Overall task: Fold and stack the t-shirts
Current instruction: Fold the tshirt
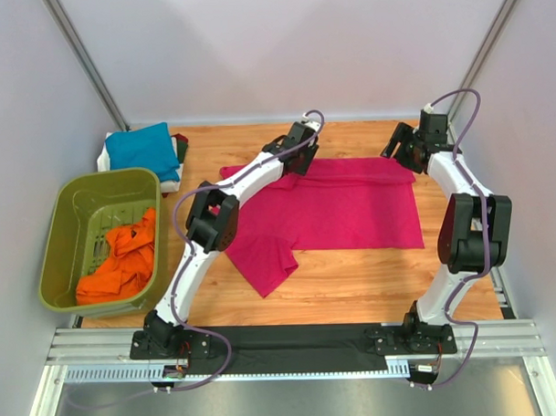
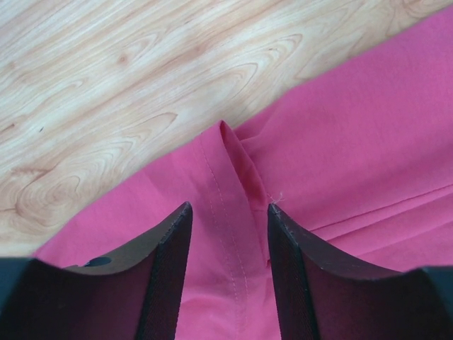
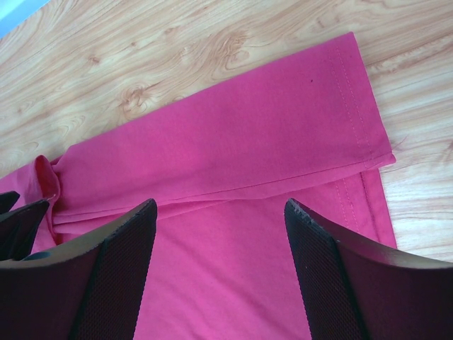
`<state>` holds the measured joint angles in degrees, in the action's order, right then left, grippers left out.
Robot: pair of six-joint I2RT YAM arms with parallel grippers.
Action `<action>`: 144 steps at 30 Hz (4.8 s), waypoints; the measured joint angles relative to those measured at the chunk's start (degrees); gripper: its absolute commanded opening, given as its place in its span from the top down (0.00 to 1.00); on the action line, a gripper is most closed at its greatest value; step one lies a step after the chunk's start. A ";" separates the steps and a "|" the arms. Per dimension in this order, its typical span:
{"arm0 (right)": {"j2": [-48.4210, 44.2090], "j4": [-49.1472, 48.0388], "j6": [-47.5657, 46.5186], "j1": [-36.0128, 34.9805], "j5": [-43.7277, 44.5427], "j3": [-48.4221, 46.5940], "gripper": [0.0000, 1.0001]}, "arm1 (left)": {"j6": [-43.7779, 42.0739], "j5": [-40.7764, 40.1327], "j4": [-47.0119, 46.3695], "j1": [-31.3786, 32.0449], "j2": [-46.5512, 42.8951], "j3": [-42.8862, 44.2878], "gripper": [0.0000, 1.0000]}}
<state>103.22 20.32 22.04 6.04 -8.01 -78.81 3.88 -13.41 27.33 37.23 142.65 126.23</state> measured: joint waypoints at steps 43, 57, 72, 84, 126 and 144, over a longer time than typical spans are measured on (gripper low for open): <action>1.73 0.00 0.44 0.42 -0.87 0.00 0.29 | -6.12 0.17 -3.93 -0.15 -19.96 -22.18 0.95; 12.55 3.15 0.59 0.42 3.10 -7.23 0.34 | -8.98 6.75 -5.22 -0.15 -22.53 -28.85 0.93; 23.54 5.84 2.86 0.79 6.08 -21.55 0.75 | -4.59 3.48 -6.82 -0.33 -22.56 -29.00 0.94; 28.20 13.92 2.12 0.85 12.28 -27.54 0.78 | 0.57 1.11 -7.52 -1.05 -22.53 -27.80 0.94; 25.79 12.04 1.66 5.68 15.98 -22.01 0.86 | -5.09 19.67 -8.70 -0.98 -30.56 -40.44 1.00; 25.66 11.76 1.66 5.68 15.98 -21.73 0.87 | -9.25 14.73 -5.75 -0.87 -35.36 -46.27 1.00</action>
<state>128.88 32.08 23.70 11.73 7.97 -100.53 -5.37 1.32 21.58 36.36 107.28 79.96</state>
